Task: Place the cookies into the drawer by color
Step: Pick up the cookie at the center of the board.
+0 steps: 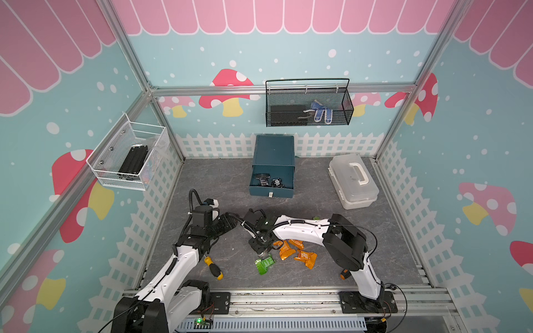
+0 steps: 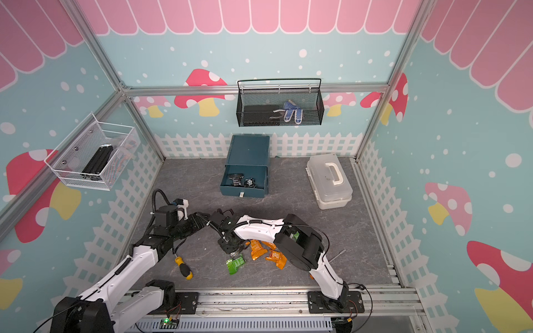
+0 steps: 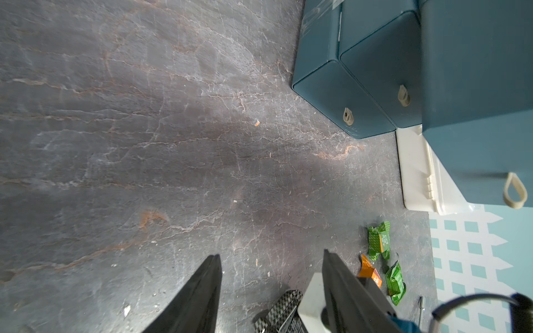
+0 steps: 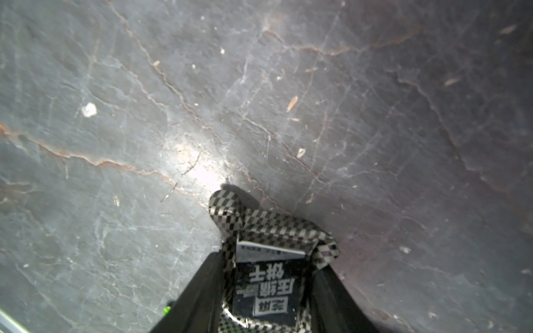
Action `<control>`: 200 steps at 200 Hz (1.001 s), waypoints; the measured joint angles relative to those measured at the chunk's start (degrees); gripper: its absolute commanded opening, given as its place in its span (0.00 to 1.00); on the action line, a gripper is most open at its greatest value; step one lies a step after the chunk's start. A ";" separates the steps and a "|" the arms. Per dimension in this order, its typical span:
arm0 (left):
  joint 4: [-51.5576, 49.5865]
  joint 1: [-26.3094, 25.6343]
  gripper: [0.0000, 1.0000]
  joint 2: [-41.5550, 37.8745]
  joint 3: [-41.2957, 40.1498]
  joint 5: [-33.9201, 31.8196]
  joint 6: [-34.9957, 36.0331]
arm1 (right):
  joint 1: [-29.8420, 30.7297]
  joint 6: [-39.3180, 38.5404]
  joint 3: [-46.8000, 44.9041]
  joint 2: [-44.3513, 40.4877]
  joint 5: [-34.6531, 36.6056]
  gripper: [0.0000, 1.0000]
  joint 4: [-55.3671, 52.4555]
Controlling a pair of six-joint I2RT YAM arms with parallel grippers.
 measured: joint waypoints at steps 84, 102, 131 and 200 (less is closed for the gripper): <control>0.13 -0.39 0.60 0.00 0.00 -0.55 -0.04 | 0.02 -0.07 0.35 -0.46 1.14 0.40 -0.39; 0.55 -0.39 0.60 -0.33 0.02 -0.31 -0.31 | 0.00 -0.07 0.33 -1.81 1.90 0.40 -0.81; 1.40 -0.39 0.61 -2.49 0.46 0.26 -0.81 | 0.00 -0.04 0.33 -6.21 3.41 0.39 -1.16; -1.14 -0.37 0.61 -0.31 14.23 -0.66 -0.20 | -0.72 0.42 1.51 -17.11 6.36 0.40 -4.04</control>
